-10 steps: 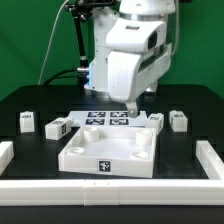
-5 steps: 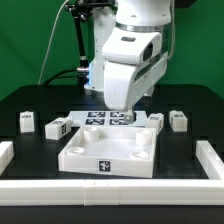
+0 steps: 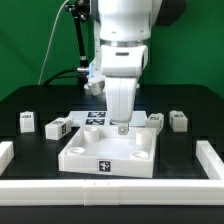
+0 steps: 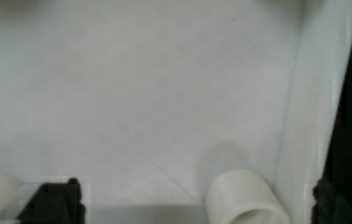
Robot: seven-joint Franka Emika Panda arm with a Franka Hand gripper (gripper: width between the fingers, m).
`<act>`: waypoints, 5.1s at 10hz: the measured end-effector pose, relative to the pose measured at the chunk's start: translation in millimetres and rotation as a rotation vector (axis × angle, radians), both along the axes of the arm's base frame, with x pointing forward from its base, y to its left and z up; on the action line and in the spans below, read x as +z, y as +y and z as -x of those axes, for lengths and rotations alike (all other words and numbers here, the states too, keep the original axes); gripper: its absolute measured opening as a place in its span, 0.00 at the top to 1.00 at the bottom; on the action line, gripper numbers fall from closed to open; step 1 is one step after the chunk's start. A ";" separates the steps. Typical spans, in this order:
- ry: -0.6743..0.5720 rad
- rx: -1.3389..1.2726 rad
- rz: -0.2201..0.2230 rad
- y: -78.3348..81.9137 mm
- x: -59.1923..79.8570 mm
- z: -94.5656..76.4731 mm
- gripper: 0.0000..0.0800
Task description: Assemble one leg
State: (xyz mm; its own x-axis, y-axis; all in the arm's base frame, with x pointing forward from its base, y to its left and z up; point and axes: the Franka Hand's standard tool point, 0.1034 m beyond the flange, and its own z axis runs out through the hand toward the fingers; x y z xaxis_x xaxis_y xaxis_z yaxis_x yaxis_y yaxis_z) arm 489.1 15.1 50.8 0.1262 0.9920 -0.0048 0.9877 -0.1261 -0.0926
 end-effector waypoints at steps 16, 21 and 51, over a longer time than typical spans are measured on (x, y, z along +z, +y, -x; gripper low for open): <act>-0.008 -0.011 -0.017 2.6 -37.7 39.5 0.46; -0.014 -0.012 -0.017 1.9 -36.9 38.0 0.92; -0.038 -0.032 -0.030 72.1 -18.5 0.0 0.19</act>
Offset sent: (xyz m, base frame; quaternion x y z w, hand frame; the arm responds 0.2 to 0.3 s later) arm -0.0082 0.0027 -0.0027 0.0096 0.0208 0.0141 0.9996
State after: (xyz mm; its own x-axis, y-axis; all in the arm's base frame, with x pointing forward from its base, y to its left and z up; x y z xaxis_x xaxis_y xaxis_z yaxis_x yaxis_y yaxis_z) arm 489.1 87.1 32.3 0.1578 0.9870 0.0301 0.9860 -0.1559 -0.0592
